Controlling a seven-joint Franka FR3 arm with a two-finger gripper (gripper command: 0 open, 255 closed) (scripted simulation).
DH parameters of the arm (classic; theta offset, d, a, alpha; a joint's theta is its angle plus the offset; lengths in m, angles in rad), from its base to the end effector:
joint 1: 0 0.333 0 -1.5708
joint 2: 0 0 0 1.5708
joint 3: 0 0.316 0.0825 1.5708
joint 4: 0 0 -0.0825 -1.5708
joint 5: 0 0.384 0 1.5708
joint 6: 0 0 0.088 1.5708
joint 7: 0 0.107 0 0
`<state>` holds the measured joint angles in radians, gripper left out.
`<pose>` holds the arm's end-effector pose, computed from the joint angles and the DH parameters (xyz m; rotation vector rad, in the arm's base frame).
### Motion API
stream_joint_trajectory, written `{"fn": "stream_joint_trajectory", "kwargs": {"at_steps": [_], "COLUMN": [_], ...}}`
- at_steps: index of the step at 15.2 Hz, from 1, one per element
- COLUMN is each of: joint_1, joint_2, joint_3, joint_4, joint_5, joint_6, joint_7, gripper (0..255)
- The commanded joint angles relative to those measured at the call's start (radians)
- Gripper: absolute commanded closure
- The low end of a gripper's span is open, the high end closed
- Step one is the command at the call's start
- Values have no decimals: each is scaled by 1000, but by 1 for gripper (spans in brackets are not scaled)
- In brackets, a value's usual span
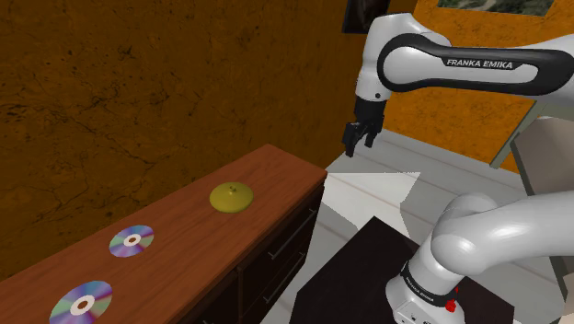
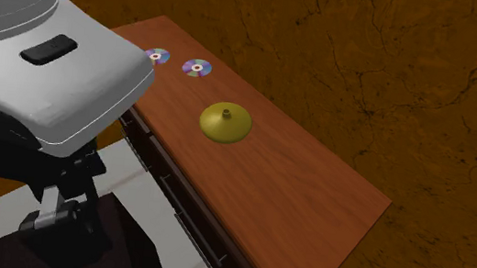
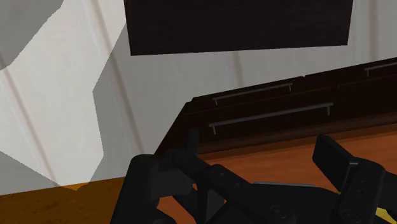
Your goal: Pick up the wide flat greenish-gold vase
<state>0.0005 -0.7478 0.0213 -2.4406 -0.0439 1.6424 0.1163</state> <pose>0.3193 0.0038 0.5447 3.0758 -0.1482 -0.0718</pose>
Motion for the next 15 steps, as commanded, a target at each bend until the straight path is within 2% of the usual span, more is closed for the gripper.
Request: {"fn": "stream_joint_trajectory", "kwargs": {"at_steps": [1, 8, 15], "joint_1": [0, 32, 50], "joint_2": [0, 215, 459], "joint_3": [0, 94, 179], "joint_4": [0, 57, 178], "joint_5": [0, 49, 51], "joint_6": [0, 159, 284], "joint_7": [0, 117, 235], "gripper": [0, 0, 0]}}
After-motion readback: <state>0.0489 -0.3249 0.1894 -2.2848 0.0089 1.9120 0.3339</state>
